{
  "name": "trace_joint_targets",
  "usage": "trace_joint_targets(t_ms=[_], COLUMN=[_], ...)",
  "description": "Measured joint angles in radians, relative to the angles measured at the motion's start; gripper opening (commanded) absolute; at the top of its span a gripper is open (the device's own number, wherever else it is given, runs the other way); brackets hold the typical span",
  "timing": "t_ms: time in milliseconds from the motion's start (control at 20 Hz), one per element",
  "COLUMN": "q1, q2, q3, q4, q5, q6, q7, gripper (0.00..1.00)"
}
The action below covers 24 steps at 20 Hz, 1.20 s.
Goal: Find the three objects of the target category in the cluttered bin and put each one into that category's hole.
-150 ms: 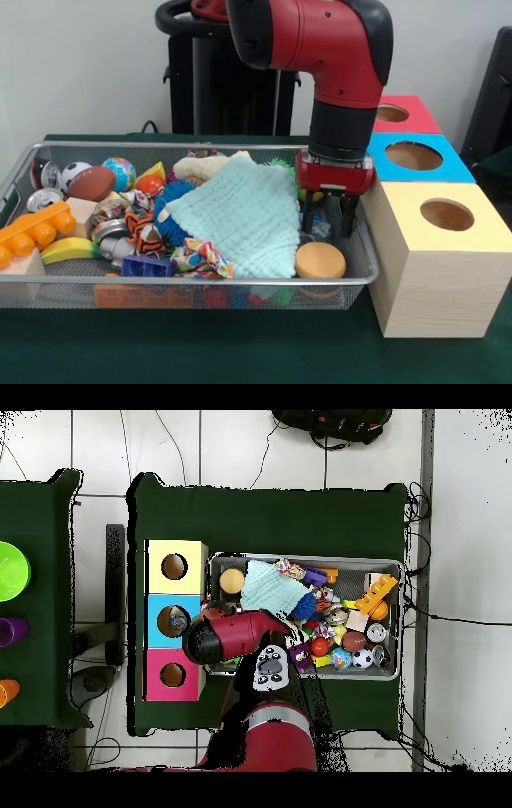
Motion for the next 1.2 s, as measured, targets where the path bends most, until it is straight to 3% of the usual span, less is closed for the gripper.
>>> trace_joint_targets(t_ms=[350,700,1200], q1=[-0.058,-0.158,-0.208], q2=[0.007,0.087,0.1], q3=[0.05,0.064,0.1], q4=[-0.042,-0.063,-0.074], q5=[0.049,0.05,0.05], q6=[0.174,0.311,0.35], q7=[0.0,0.0,0.0], gripper=[1.0,1.0,1.0])
